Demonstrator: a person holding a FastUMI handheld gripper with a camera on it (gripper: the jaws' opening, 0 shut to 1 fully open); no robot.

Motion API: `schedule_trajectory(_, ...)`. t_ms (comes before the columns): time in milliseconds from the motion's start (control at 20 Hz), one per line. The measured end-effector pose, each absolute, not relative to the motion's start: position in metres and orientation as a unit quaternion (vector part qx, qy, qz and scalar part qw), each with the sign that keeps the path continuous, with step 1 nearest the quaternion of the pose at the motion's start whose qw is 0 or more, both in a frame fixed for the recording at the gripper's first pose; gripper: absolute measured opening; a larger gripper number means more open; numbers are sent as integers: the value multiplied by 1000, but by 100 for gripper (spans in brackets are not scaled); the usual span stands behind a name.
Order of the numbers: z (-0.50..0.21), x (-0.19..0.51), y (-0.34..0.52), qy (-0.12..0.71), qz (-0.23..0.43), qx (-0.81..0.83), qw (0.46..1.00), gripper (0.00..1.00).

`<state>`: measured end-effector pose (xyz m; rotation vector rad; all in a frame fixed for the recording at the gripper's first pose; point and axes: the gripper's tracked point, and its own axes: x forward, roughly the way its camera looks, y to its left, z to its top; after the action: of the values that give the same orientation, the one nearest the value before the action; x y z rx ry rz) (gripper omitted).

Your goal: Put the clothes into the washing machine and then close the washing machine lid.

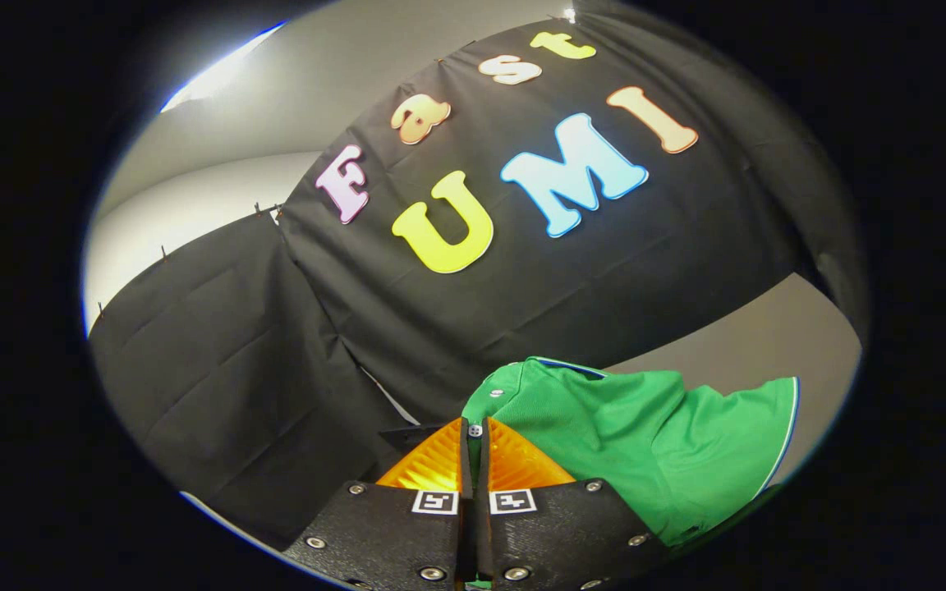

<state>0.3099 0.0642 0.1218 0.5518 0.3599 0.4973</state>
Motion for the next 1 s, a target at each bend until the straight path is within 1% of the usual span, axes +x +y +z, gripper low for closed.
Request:
schedule_trajectory(600,124,293,207,204,319,266,887,0)
schedule_trajectory(1000,104,280,290,230,347,253,874,0)
